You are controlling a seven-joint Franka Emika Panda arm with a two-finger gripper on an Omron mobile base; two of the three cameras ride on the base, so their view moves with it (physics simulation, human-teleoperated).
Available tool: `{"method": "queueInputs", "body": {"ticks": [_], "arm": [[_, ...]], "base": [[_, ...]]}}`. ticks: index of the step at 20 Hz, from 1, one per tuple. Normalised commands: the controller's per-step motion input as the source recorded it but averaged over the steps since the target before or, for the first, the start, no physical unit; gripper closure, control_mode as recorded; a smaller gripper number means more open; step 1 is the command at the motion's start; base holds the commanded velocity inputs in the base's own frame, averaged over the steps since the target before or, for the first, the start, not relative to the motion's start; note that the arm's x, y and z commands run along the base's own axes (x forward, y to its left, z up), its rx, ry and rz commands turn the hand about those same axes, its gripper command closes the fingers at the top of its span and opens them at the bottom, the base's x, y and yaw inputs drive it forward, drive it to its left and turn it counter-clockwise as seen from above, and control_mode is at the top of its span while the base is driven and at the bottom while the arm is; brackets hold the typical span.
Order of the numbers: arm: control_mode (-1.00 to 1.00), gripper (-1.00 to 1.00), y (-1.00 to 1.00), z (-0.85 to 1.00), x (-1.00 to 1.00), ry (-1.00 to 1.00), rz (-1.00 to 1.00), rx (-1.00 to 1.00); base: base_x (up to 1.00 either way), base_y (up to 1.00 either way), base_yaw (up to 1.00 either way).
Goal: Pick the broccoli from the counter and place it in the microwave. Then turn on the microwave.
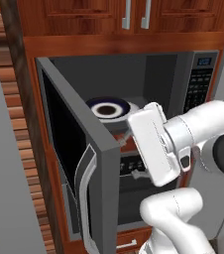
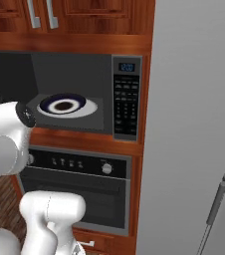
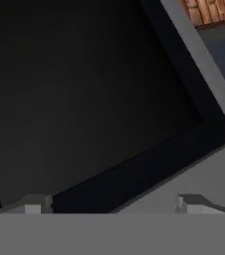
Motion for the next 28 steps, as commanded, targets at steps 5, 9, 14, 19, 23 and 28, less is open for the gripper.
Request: {"method": "queueInputs", "body": {"ticks": [5, 9, 14, 19, 23, 28], "arm": [[-1.00, -1.00, -0.77, 0.24, 0.00, -0.27, -0.23, -0.39], [-1.00, -1.00, -0.58, 0.17, 0.00, -0.36, -0.20, -0.52], [-1.00, -1.00, -0.58, 0.12, 0.00, -0.24, -0.09, -0.48], [-1.00, -1.00, -0.49, 0.11, 0.00, -0.17, 0.00, -0.45], [-1.00, -1.00, -0.31, 0.00, 0.00, -0.12, 0.02, -0.40], [-1.00, -1.00, -0.04, -0.01, 0.00, -0.04, 0.11, -0.22]], "base": [[0.00, 0.00, 0.00], [0.00, 0.00, 0.00], [0.00, 0.00, 0.00], [0.00, 0.00, 0.00], [0.00, 0.00, 0.00], [0.00, 0.00, 0.00]]}}
